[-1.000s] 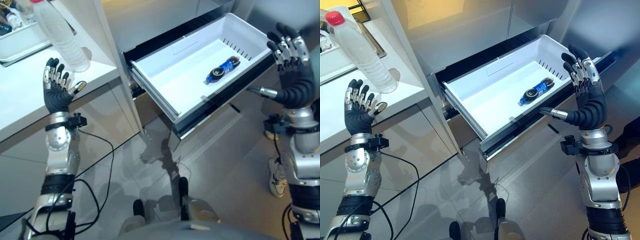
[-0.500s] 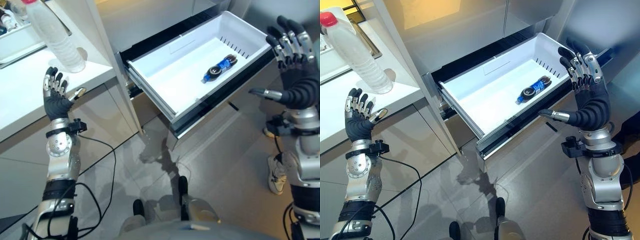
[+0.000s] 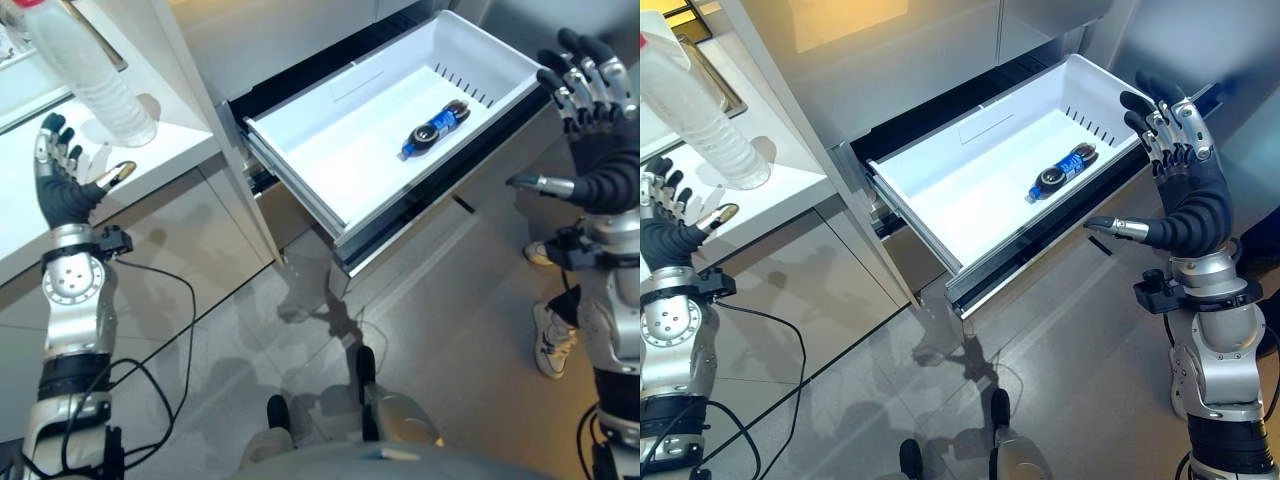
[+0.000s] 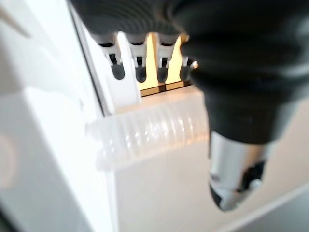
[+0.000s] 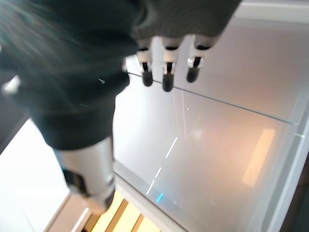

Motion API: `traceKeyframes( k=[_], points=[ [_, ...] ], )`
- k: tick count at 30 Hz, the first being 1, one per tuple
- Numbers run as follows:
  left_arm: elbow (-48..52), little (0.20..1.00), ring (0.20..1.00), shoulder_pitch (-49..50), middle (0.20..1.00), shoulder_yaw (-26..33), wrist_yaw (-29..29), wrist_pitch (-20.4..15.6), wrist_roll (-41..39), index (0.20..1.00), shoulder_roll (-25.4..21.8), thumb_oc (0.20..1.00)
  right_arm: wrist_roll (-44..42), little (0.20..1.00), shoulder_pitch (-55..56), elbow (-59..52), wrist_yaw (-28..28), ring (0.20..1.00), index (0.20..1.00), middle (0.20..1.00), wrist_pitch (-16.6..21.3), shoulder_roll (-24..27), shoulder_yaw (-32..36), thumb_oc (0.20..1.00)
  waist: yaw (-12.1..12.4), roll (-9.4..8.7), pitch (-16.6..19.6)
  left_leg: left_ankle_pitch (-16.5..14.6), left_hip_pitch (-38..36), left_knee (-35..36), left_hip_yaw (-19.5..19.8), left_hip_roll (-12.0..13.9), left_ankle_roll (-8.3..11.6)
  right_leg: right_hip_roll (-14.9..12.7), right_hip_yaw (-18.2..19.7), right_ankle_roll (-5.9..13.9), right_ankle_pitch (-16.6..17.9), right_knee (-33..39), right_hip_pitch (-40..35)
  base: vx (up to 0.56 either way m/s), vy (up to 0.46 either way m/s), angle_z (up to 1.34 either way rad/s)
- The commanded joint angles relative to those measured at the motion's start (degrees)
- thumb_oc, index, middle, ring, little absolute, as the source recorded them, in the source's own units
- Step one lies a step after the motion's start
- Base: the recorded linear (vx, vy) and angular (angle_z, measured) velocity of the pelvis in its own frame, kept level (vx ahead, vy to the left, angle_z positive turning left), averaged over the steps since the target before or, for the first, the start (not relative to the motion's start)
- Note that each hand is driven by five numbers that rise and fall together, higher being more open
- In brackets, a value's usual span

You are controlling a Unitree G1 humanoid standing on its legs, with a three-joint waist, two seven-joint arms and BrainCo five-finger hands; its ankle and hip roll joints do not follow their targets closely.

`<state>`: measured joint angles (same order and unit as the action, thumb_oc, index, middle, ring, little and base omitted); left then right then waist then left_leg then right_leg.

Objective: Take the drinks into the refrigerator

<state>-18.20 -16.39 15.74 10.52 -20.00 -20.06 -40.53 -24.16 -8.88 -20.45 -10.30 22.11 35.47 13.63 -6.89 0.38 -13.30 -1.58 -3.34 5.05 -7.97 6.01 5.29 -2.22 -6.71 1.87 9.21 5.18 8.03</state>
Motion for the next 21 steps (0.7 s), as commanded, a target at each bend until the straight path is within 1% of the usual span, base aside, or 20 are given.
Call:
traceKeyframes(
  k=[1,2,4,5,8,9,14,15,21],
  points=[
    [-5.11,1.0,1.0,-8.31,1.0,1.74,2.46,-0.71,-1.81,1.0,-8.34,1.0,-3.19,1.0,-1.09,-5.19,-0.06,1.0,1.0,1.0,1.18,2.61,3.45,1.0,-0.01,-0.43,0.51,-5.07,-1.99,-4.57,2.06,-2.92,-3.51,2.38,-0.7,1.6,-13.83,-12.54,-1.39,0.0,0.0,0.0],
    [-5.23,1.0,1.0,-8.48,1.0,1.65,2.47,-0.73,-1.84,1.0,-8.42,1.0,-3.2,1.0,-1.15,-5.15,-0.05,1.0,1.0,1.0,1.2,2.6,3.47,1.0,0.01,-0.46,0.48,-5.05,-1.98,-4.56,2.07,-2.92,-3.52,2.38,-0.71,1.6,-13.83,-12.55,-1.36,0.0,0.0,0.0],
    [-7.16,1.0,1.0,-10.29,1.0,0.99,3.12,0.14,-0.68,1.0,-10.5,1.0,-3.61,1.0,-1.45,-5.5,-0.45,1.0,1.0,1.0,1.08,2.87,3.02,1.0,-0.1,-0.51,0.26,-4.79,-1.89,-4.3,2.06,-2.81,-3.44,2.5,-0.7,1.65,-13.73,-12.48,-1.21,0.0,0.0,0.0],
    [-7.31,1.0,1.0,-10.45,1.0,0.88,3.09,0.1,-0.72,1.0,-10.59,1.0,-3.63,1.0,-1.48,-5.49,-0.47,1.0,1.0,1.0,1.07,2.84,3.05,1.0,-0.1,-0.54,0.23,-4.77,-1.89,-4.27,2.08,-2.8,-3.44,2.51,-0.72,1.65,-13.73,-12.48,-1.2,0.0,0.0,0.0],
    [-8.38,1.0,1.0,-12.24,1.0,-0.83,2.19,0.5,-1.44,1.0,-11.69,1.0,-3.83,1.0,-2.08,-5.6,-0.48,1.0,1.0,1.0,0.95,3.29,2.51,1.0,-0.12,-0.59,-0.02,-4.39,-1.95,-3.75,2.26,-2.72,-3.42,2.63,-0.93,1.72,-13.68,-12.4,-1.07,0.0,0.0,0.0],
    [-9.26,1.0,1.0,-13.75,1.0,-2.25,1.36,0.61,-2.32,1.0,-12.21,1.0,-3.81,1.0,-2.64,-5.64,-0.41,1.0,1.0,1.0,0.93,3.69,2.1,1.0,-0.16,-0.76,-0.32,-4.28,-1.67,-3.75,2.46,-2.71,-3.45,2.64,-0.94,1.71,-13.63,-12.68,-0.75,0.0,0.0,0.0],
    [-10.85,1.0,1.0,-16.44,1.0,-5.08,0.53,0.25,-3.24,1.0,-11.86,1.0,-3.88,1.0,-3.26,-5.93,-0.24,1.0,1.0,1.0,1.17,3.87,1.19,1.0,-0.32,-1.09,-0.64,-4.33,-1.18,-4.01,2.67,-2.51,-3.47,2.64,-1.0,1.71,-13.83,-13.46,0.2,0.0,0.0,0.0],
    [-11.53,1.0,1.0,-17.39,1.0,-6.43,-0.08,0.28,-3.55,1.0,-11.61,1.0,-3.93,1.0,-3.26,-6.3,-0.31,1.0,1.0,1.0,1.23,4.05,0.94,1.0,-0.62,-1.19,-0.75,-4.29,-1.03,-4.13,2.77,-2.39,-3.41,2.77,-0.9,1.59,-14.0,-13.82,0.61,0.0,0.0,0.0],
    [-12.24,1.0,1.0,-18.73,1.0,-8.53,-1.56,0.1,-5.35,1.0,-10.85,1.0,-4.37,1.0,-3.71,-6.68,-0.24,1.0,1.0,1.0,1.39,4.72,1.4,1.0,-1.17,-1.5,-1.14,-4.2,-0.27,-4.3,2.55,-2.29,-3.41,3.03,-0.53,1.6,-14.09,-14.58,2.23,0.0,0.001,-0.01]
  ],
)
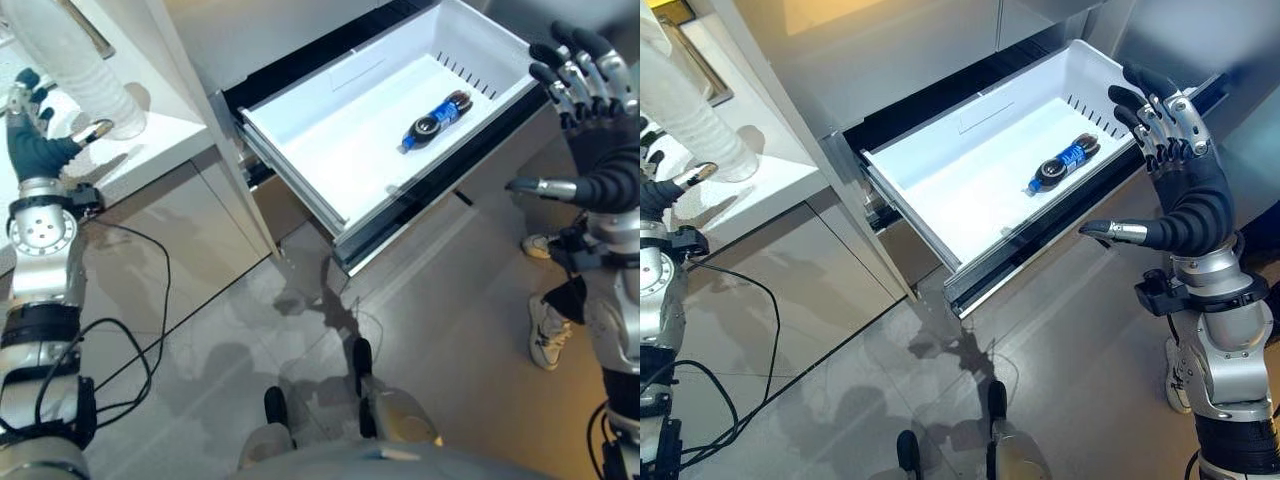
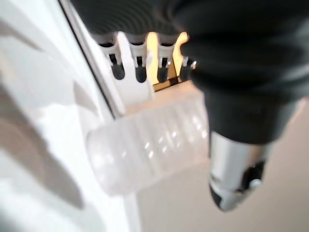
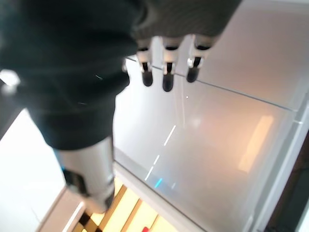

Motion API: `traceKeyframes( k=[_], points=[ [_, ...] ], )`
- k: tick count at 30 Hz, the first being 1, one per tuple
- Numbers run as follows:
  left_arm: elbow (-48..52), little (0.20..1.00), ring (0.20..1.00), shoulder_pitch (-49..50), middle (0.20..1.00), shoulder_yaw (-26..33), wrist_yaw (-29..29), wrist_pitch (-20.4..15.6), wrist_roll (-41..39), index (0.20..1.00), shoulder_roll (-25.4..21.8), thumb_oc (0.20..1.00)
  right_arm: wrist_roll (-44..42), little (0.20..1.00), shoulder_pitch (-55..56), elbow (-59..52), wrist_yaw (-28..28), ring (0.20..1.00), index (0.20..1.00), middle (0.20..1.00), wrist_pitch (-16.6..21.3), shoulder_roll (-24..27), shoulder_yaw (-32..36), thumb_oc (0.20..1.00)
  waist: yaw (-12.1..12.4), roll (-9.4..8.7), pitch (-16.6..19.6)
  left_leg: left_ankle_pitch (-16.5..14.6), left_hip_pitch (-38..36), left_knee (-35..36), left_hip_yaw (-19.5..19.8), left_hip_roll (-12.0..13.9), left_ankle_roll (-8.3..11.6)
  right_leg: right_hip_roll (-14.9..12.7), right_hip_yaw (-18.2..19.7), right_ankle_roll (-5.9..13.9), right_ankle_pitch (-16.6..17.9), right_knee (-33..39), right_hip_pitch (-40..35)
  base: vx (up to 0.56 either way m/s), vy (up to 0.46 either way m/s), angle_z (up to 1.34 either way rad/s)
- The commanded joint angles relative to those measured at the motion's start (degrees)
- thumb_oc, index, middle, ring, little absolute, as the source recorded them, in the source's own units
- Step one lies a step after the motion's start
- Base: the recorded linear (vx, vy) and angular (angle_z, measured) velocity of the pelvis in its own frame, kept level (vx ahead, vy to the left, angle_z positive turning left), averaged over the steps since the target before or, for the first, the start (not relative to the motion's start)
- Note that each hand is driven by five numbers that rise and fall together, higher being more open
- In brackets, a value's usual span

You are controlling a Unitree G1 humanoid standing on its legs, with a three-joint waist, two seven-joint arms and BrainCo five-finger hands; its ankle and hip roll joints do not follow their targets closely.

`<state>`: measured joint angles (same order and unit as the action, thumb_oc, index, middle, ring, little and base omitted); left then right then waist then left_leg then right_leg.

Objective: Take the drinks into the refrigerator

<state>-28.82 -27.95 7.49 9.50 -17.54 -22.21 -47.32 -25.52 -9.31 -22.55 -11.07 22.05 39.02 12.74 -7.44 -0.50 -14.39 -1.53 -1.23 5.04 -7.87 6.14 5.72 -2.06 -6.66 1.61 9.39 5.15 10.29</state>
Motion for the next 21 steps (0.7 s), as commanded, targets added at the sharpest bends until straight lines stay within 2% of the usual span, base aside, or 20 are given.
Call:
traceKeyframes(
  k=[1,12,21],
  points=[
    [-1.39,1.0,1.0,-7.5,1.0,-0.91,-1.09,-2.67,-4.0,1.0,-3.98,1.0,-3.18,1.0,-3.62,-4.73,0.86,1.0,1.0,1.0,1.75,1.21,2.33,1.0,-0.87,-0.78,-0.38,-4.18,-1.88,-4.45,2.39,-2.28,-3.85,3.14,-0.2,1.87,-14.22,-14.88,0.75,-0.01,-0.005,-0.05],
    [0.9,1.0,1.0,-7.68,1.0,-3.02,-3.1,-2.96,-4.05,1.0,-1.25,1.0,-2.77,1.0,-3.0,-5.32,0.64,1.0,1.0,1.0,2.18,0.03,3.64,1.0,-1.86,-0.49,-1.06,-4.01,-1.15,-4.4,2.94,-1.86,-3.76,3.4,-0.04,1.61,-15.3,-17.69,3.92,0.0,-0.002,-0.01],
    [0.08,1.0,1.0,-9.49,1.0,-3.71,-3.1,-3.03,-3.05,1.0,-0.72,1.0,-2.97,1.0,-2.96,-5.0,-0.25,1.0,1.0,1.0,1.98,-0.68,3.78,1.0,-2.3,-0.45,-0.96,-4.18,-1.93,-3.89,2.24,-1.79,-3.75,3.81,0.4,1.73,-14.89,-16.95,3.8,0.0,-0.001,-0.03]
  ],
)
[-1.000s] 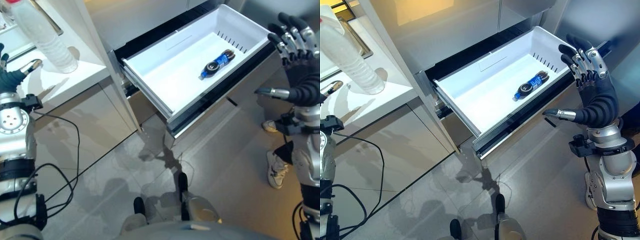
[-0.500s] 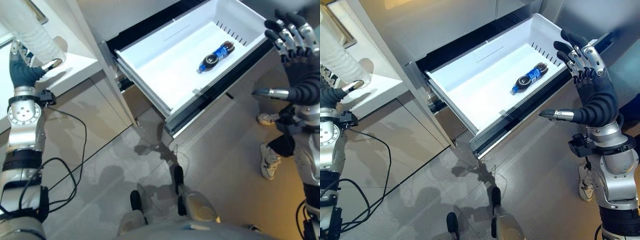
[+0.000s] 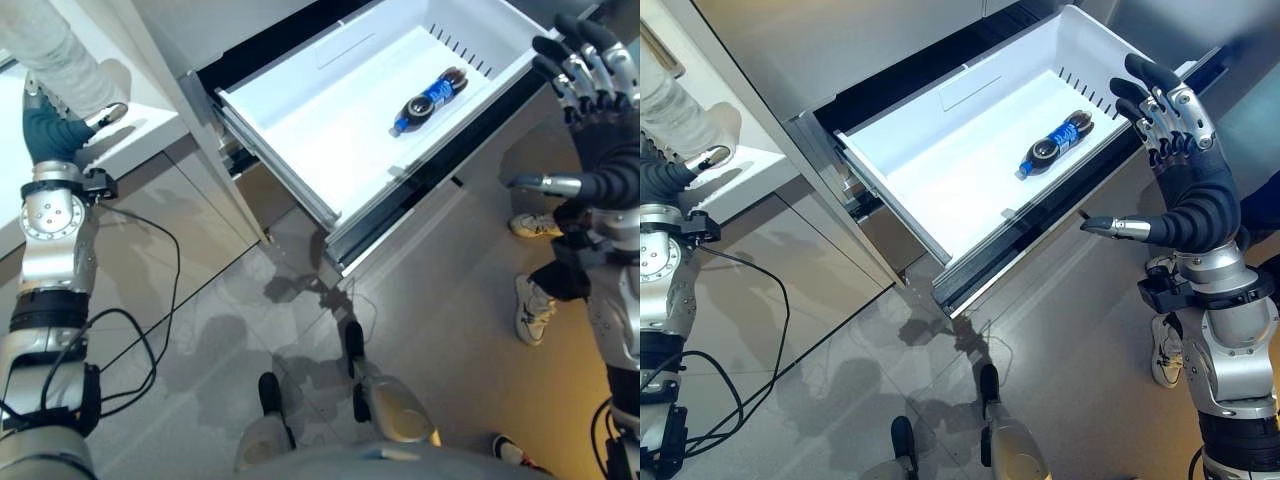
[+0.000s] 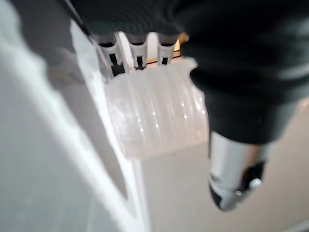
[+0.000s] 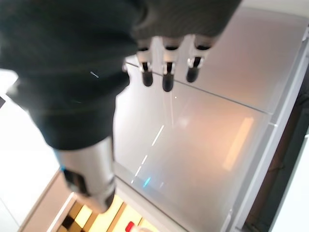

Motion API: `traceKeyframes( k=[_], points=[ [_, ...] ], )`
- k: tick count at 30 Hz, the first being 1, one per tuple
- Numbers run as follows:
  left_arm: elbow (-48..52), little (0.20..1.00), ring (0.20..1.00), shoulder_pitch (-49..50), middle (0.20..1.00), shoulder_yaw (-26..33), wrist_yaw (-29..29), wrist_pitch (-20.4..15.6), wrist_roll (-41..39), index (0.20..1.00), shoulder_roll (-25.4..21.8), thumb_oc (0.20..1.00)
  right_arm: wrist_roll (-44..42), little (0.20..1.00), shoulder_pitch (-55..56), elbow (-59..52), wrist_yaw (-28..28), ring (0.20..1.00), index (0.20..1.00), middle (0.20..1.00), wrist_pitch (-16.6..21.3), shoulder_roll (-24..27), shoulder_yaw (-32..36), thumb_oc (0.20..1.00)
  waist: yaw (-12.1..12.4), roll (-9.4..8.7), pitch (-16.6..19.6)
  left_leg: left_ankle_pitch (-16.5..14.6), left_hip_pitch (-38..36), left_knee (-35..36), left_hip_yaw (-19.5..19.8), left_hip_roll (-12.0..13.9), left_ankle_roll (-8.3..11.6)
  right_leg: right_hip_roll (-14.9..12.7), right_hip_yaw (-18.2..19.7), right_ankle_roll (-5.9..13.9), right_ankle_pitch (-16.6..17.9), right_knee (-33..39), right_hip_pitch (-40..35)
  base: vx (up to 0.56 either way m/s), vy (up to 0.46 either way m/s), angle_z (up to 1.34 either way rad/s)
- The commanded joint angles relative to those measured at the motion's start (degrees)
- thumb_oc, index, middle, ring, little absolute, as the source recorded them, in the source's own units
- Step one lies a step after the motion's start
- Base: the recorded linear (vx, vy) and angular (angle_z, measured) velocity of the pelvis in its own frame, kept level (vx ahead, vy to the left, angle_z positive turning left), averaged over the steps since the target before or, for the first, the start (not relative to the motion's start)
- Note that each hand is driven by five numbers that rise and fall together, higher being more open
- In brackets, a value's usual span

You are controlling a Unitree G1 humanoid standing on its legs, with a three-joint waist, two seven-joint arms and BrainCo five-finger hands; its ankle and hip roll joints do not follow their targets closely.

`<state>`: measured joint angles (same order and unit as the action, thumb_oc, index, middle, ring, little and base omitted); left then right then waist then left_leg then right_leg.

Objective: Take the drinks into the refrigerator

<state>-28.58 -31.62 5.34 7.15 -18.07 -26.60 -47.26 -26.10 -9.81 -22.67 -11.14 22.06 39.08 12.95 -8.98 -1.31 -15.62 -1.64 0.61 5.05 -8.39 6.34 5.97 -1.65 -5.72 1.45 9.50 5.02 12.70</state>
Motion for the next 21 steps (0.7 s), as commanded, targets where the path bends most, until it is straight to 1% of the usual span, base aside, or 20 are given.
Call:
traceKeyframes(
  k=[1,9,15,20,21],
  points=[
    [-0.15,1.0,1.0,-5.82,1.0,-1.56,-0.75,-2.5,1.34,1.0,-0.78,1.0,-2.39,1.0,-2.46,-4.88,-0.18,1.0,1.0,1.0,1.96,-0.74,3.58,1.0,-0.75,0.37,0.27,-4.06,-3.76,-3.89,2.75,-1.99,-3.99,3.4,-0.55,1.89,-15.01,-16.82,1.39,0.0,-0.004,-0.07],
    [-0.12,1.0,1.0,-12.32,1.0,-6.27,-0.68,-2.24,3.26,1.0,1.42,1.0,-2.8,1.0,-2.21,-5.37,-1.35,1.0,1.0,1.0,1.56,-0.67,3.21,1.0,-1.55,0.72,0.92,-4.23,-5.13,-3.34,2.24,-1.88,-3.82,3.66,-0.44,1.83,-15.12,-16.33,0.53,0.0,-0.004,-0.03],
    [-3.25,1.0,1.0,-18.36,1.0,-10.2,0.72,-1.71,5.54,1.0,4.2,1.0,-2.79,1.0,-2.46,-5.29,-1.46,1.0,1.0,1.0,1.45,-0.89,2.46,1.0,-2.14,1.25,1.46,-4.32,-5.79,-3.06,2.39,-2.04,-3.72,3.39,-0.4,1.68,-14.93,-15.73,-0.28,0.0,0.0,0.0],
    [-5.76,1.0,1.0,-21.88,1.0,-11.91,1.75,-1.56,5.68,1.0,6.0,1.0,-2.58,1.0,-2.23,-6.08,-1.78,1.0,1.0,1.0,1.26,-1.55,1.84,1.0,-2.66,1.51,1.88,-4.35,-6.14,-2.85,2.33,-2.07,-3.62,3.53,-0.35,1.64,-14.88,-15.45,-0.58,0.0,0.0,0.0],
    [-5.98,0.492,0.492,-22.23,0.492,-12.16,1.59,-1.56,5.13,0.492,6.57,0.492,-2.77,1.0,-2.19,-6.2,-1.84,1.0,1.0,1.0,1.2,-1.71,1.83,1.0,-2.76,1.53,1.9,-4.31,-6.19,-2.8,2.37,-2.06,-3.61,3.59,-0.33,1.63,-14.88,-15.45,-0.62,0.0,0.0,0.0]
  ],
)
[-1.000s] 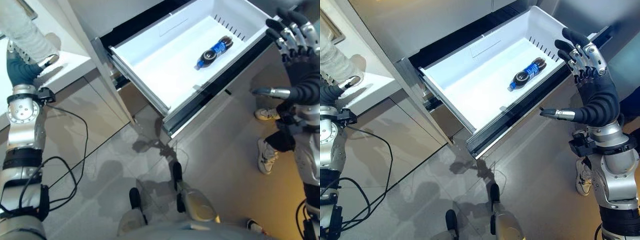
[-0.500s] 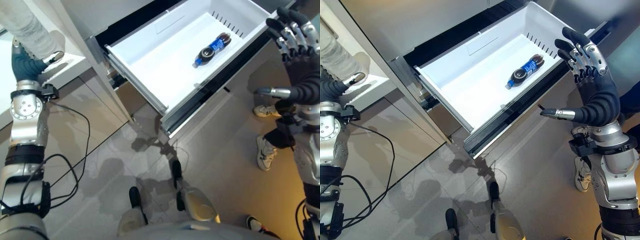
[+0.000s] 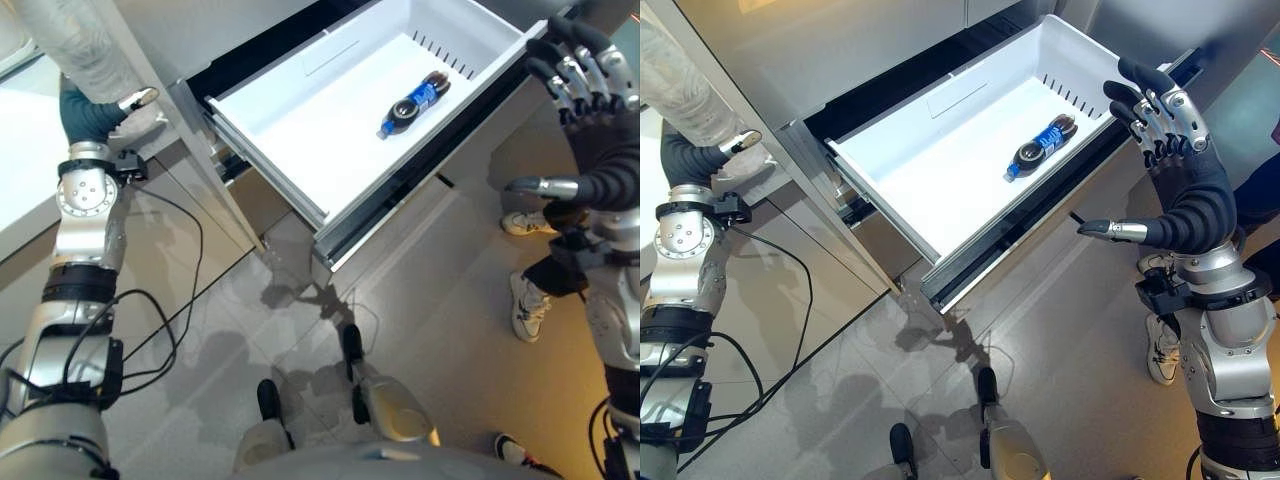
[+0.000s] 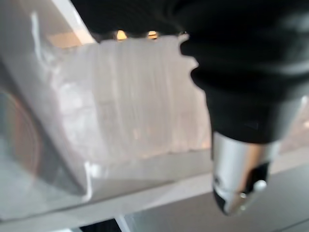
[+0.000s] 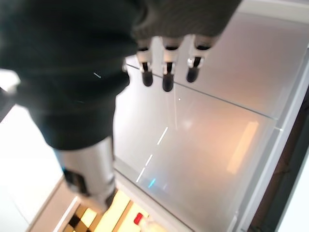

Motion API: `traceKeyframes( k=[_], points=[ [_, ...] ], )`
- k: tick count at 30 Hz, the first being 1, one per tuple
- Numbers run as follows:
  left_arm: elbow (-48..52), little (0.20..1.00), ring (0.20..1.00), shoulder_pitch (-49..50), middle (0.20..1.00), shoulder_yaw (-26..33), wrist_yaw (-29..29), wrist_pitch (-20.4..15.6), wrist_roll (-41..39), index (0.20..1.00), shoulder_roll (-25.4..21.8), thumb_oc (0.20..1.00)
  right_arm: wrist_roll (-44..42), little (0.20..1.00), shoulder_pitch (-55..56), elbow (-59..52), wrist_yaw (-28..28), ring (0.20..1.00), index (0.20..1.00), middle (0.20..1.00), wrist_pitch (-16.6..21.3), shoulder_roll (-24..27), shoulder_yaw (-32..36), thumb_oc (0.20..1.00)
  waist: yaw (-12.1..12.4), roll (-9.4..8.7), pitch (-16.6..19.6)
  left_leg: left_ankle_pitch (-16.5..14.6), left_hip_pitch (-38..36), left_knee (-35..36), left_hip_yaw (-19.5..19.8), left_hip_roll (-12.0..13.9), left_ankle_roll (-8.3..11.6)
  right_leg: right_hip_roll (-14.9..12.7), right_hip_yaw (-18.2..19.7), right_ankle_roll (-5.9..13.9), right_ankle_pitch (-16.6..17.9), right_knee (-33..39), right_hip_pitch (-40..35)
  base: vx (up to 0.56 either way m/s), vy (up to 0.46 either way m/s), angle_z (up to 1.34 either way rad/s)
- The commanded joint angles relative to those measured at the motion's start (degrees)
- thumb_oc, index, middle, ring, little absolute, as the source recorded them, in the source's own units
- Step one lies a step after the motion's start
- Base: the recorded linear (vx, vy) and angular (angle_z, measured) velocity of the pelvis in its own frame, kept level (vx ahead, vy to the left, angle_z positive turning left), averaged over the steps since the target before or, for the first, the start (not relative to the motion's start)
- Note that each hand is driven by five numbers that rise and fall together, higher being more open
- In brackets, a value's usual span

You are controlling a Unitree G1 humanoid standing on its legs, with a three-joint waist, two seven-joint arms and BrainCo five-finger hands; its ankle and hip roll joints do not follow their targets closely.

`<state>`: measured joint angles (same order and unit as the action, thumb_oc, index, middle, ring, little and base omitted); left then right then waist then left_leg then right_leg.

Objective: Take the drinks into the refrigerator

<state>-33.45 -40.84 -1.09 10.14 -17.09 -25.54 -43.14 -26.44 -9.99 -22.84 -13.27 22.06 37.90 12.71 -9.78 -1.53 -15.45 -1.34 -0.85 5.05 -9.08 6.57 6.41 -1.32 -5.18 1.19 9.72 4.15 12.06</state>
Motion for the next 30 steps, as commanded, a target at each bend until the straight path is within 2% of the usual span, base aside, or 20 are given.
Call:
traceKeyframes(
  k=[1,10,17,18,21,22,26,30],
  points=[
    [-1.24,0.2,0.2,-13.25,0.2,-6.05,-1.59,-2.5,3.86,0.2,2.73,0.2,-2.55,1.0,-1.89,-6.17,0.25,1.0,1.0,1.0,1.22,-0.69,2.18,1.0,-2.11,1.75,1.76,-4.58,-4.79,-2.73,3.15,-2.29,-4.03,3.3,-0.85,1.88,-15.06,-14.55,-0.04,0.0,0.0,0.0],
    [-1.16,0.2,0.2,-10.45,0.2,-6.07,-2.45,-1.63,5.52,0.2,4.17,0.2,-1.85,1.0,-2.78,-6.14,0.45,1.0,1.0,1.0,0.98,-0.92,1.67,1.0,-1.73,1.97,2.22,-4.56,-5.53,-2.49,3.69,-2.39,-3.89,3.01,-1.47,1.69,-15.27,-14.07,-1.35,0.0,0.0,0.0],
    [3.57,0.2,0.2,-4.69,0.2,-4.8,-4.59,-1.95,4.94,0.2,4.48,0.2,-1.38,1.0,-2.58,-4.5,0.48,1.0,1.0,1.0,0.63,-0.78,0.75,1.0,-0.76,2.02,2.61,-4.1,-6.05,-2.1,4.77,-2.69,-3.83,2.21,-2.65,1.41,-15.05,-13.42,-3.29,-0.04,0.004,0.06],
    [7.83,0.2,0.2,-1.4,0.2,-4.12,-6.75,-2.45,3.21,0.2,4.22,0.2,-1.39,1.0,-1.94,-3.62,0.22,1.0,1.0,1.0,0.32,-0.65,1.23,1.0,-0.24,2.05,2.71,-4.03,-6.07,-1.98,5.24,-2.92,-3.86,1.93,-3.05,1.32,-15.01,-13.51,-3.84,-0.04,0.01,0.14],
    [10.92,0.2,0.2,0.93,0.2,-3.43,-8.28,-2.47,1.71,0.2,4.18,0.2,-1.1,1.0,-1.51,-2.92,0.29,1.0,1.0,1.0,0.17,-0.37,1.42,1.0,-0.13,2.01,2.88,-3.94,-6.29,-1.88,5.52,-3.01,-3.91,1.68,-3.45,1.29,-15.04,-13.72,-4.06,-0.04,0.016,0.12],
    [16.55,0.2,0.2,5.67,0.2,-2.11,-11.49,-2.68,-1.98,0.2,4.14,0.2,-1.12,1.0,-0.29,-1.34,0.32,1.0,1.0,1.0,-0.06,0.13,2.18,1.0,0.28,2.06,3.22,-4.03,-6.57,-1.82,6.1,-3.31,-4.12,1.21,-4.03,1.14,-15.16,-14.3,-4.56,-0.03,0.033,0.17],
    [30.48,0.2,0.2,18.54,0.2,2.35,-18.79,-2.81,-7.09,0.2,3.55,0.2,0.73,1.0,2.68,2.29,-0.23,1.0,1.0,1.0,-1.18,1.09,3.6,1.0,1.76,2.45,4.98,-4.4,-7.45,-1.71,7.53,-4.63,-4.86,0.07,-5.3,1.26,-15.26,-14.55,-6.68,-0.02,0.048,0.16],
    [37.93,0.2,0.2,26.44,0.2,4.4,-23.62,-1.62,-9.74,0.2,3.43,0.2,1.55,1.0,4.6,5.02,-0.88,1.0,1.0,1.0,-1.99,2.2,3.53,1.0,2.47,2.55,6.79,-4.44,-8.25,-1.37,8.52,-5.33,-5.29,-0.46,-5.86,1.31,-15.22,-13.49,-9.03,0.0,0.034,0.25]
  ],
)
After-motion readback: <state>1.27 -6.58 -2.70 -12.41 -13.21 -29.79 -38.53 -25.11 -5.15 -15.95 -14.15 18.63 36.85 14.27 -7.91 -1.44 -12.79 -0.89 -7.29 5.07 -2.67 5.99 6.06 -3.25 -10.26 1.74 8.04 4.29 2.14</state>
